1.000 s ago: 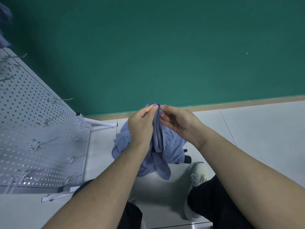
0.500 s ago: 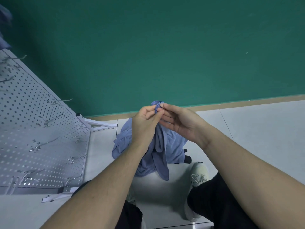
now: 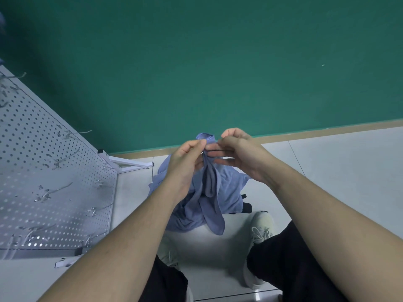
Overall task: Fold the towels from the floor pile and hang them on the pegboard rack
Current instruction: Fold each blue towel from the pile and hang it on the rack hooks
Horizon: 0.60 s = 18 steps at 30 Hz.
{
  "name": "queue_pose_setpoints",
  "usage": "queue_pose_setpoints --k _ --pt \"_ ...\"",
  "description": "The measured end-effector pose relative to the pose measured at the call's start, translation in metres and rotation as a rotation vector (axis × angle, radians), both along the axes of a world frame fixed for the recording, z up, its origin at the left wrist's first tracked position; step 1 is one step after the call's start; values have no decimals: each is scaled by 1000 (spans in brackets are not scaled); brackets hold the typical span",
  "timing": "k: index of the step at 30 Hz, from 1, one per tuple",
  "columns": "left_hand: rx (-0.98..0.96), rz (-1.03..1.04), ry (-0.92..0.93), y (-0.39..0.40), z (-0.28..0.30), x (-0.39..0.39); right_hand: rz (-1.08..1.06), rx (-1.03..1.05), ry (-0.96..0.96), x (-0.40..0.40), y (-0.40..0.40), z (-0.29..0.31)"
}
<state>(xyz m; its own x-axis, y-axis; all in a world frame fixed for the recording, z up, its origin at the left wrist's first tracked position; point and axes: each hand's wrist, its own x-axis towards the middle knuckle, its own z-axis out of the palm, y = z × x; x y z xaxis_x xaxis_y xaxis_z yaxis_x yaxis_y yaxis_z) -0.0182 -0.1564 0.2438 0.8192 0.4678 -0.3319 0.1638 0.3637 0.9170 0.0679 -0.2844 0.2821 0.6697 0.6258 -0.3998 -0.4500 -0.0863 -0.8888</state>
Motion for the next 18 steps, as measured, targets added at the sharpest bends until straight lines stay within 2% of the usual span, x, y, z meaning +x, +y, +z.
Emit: queue_pose_setpoints --k 2,6,9,12,16,18 --pt "57 -41 -17 2 3 -1 29 -77 -181 5 -4 -6" --pt "321 -146 -25 4 3 -4 226 -272 -612 15 -13 -17" --pt "362 -147 -40 5 4 -6 338 -387 -848 25 -15 -27" --pt "368 -144 -72 8 5 -8 356 -384 -984 29 -15 -31" --pt "367 -80 -91 13 5 -8 296 -363 -1058 32 -8 -32" --pt "369 5 -84 17 5 -7 335 -468 -1085 35 -7 -34"
